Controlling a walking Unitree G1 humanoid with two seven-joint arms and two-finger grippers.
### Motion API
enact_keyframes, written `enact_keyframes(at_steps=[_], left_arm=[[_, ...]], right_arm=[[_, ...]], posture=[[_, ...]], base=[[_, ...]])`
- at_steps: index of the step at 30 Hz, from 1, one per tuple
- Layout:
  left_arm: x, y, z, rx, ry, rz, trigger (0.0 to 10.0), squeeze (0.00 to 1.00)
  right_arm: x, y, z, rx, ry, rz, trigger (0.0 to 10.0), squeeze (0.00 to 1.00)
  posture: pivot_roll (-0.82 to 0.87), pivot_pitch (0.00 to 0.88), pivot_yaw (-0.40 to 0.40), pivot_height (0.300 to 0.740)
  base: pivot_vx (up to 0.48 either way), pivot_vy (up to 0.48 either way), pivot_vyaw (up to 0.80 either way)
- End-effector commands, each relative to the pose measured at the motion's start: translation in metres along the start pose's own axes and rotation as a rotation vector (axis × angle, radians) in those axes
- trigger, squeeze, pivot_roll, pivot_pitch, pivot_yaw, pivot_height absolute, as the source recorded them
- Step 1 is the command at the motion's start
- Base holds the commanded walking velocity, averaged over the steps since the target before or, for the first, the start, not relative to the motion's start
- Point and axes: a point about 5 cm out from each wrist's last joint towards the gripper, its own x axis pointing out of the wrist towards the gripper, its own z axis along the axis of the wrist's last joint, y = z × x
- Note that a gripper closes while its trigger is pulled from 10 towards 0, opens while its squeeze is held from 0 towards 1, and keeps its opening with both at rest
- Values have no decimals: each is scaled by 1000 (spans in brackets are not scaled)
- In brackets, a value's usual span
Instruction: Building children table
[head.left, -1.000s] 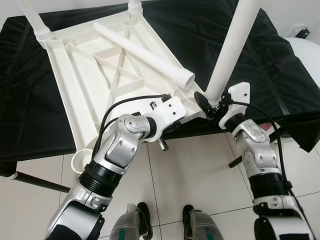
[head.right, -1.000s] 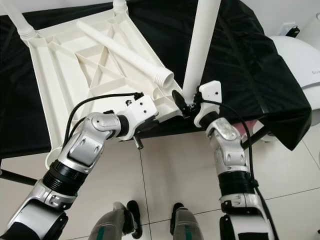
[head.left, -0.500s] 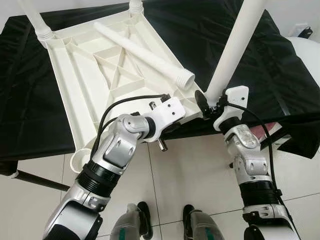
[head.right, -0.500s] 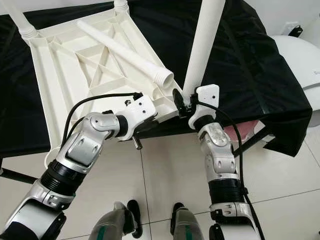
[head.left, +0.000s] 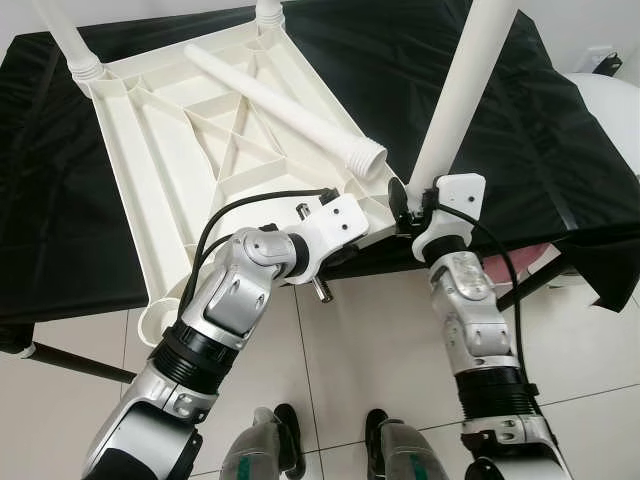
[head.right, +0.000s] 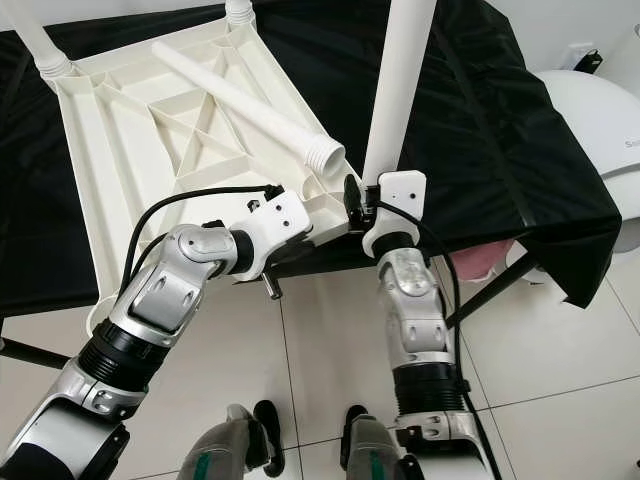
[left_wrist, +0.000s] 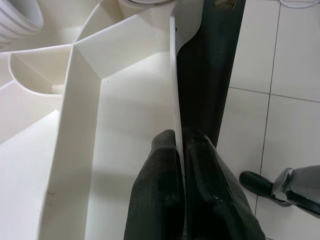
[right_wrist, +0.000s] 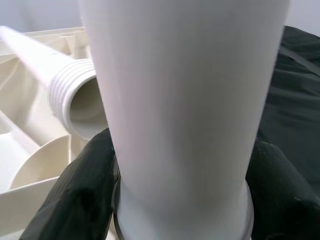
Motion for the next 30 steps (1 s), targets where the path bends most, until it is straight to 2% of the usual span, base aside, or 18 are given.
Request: enact_keyframes(at_steps=[1, 4, 13, 24, 25, 27, 28, 30], left_arm=[[-2, 5, 9, 43, -13, 74, 10000, 0], [-2, 5, 9, 44, -13, 74, 10000, 0], [-2, 5, 9, 41, -11, 74, 10000, 0], [-2, 6, 9, 41, -9, 75, 10000, 0], [-2, 6, 9, 42, -9, 75, 10000, 0], [-2, 6, 9, 42, -9, 75, 10000, 0], [-2, 6, 9, 43, -9, 75, 10000, 0], [-2, 6, 9, 43, -9, 76, 10000, 0]], right_arm=[[-5, 23, -7, 13, 36, 36, 10000, 0], [-5, 23, -7, 12, 41, 25, 10000, 0], [-10, 28, -18, -43, 88, -109, 10000, 0], [-11, 34, -20, -38, 105, -130, 10000, 0], [-11, 33, -20, -43, 100, -139, 10000, 792], [-11, 33, -20, -43, 100, -139, 10000, 792], [-11, 32, -20, -38, 103, -141, 10000, 1000], [-11, 32, -20, -47, 102, -145, 10000, 1000]], posture=[[-106, 226, 64, 740], [-106, 226, 64, 740], [-105, 230, 65, 740], [-101, 233, 68, 740], [-101, 233, 68, 740], [-101, 233, 68, 740], [-102, 233, 68, 740], [-102, 233, 68, 740]], base=[[0, 0, 0], [0, 0, 0], [0, 0, 0], [0, 0, 0], [0, 0, 0], [0, 0, 0], [0, 0, 0], [0, 0, 0]])
